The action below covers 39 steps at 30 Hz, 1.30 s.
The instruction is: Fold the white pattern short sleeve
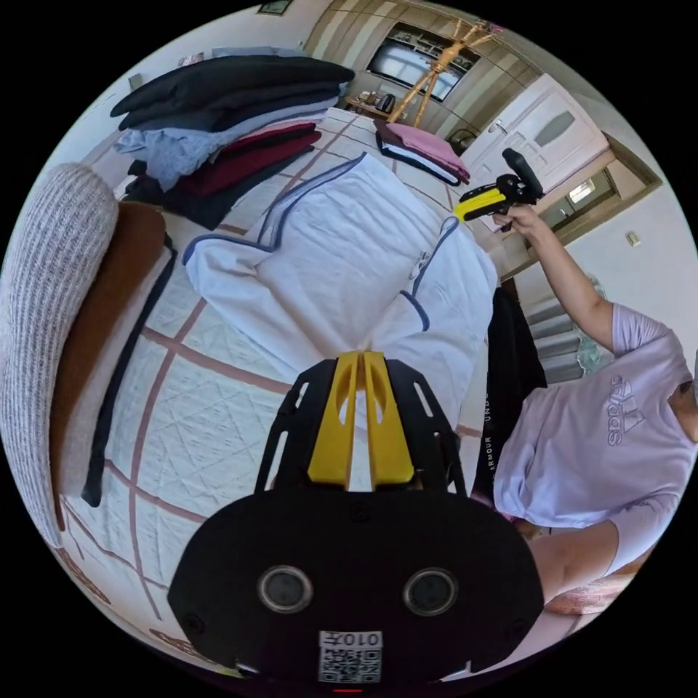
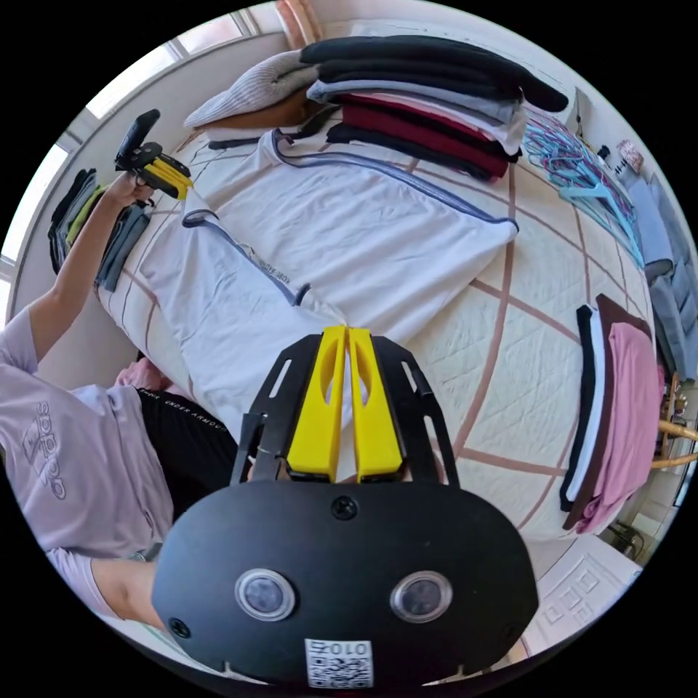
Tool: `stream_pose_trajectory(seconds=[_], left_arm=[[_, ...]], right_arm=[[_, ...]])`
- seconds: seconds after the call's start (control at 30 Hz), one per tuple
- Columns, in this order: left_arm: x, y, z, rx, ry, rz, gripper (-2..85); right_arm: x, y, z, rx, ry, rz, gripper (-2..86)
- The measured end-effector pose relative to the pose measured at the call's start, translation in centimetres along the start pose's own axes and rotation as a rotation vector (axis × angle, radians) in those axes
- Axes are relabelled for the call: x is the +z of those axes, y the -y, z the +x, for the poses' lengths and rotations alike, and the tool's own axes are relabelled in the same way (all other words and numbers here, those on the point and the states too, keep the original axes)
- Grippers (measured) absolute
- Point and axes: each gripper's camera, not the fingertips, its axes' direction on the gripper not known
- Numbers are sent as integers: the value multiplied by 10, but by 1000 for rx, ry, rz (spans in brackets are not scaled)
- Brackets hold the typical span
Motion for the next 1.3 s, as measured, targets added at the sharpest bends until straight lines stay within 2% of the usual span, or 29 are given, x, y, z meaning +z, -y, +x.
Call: stream_pose_trajectory(seconds=[0.17,0.27,0.43,0.5,0.53,0.6,0.73,0.83,1.1,1.3], left_arm=[[24,-9,-30,-142,2,-18,25],[32,-28,-34,-230,-32,75,63],[-9,-115,-7,-423,38,495,106],[-22,-149,14,-469,64,613,109],[-25,-163,31,-455,67,617,111],[-22,-174,65,-387,114,544,116],[11,-182,149,-179,358,288,128],[35,-181,185,-65,486,193,130],[61,-143,207,82,511,163,111],[71,-128,209,89,464,112,75]], right_arm=[[21,-10,17,121,38,99,29],[27,-26,12,178,-29,153,34],[-7,-93,6,333,-49,401,51],[-18,-121,-1,354,-26,446,63],[-21,-138,-8,347,-2,453,73],[-19,-160,-23,333,15,436,91],[7,-198,-69,251,30,371,117],[32,-205,-93,237,-11,279,123],[46,-187,-106,281,6,294,116],[44,-171,-118,261,4,290,50]])
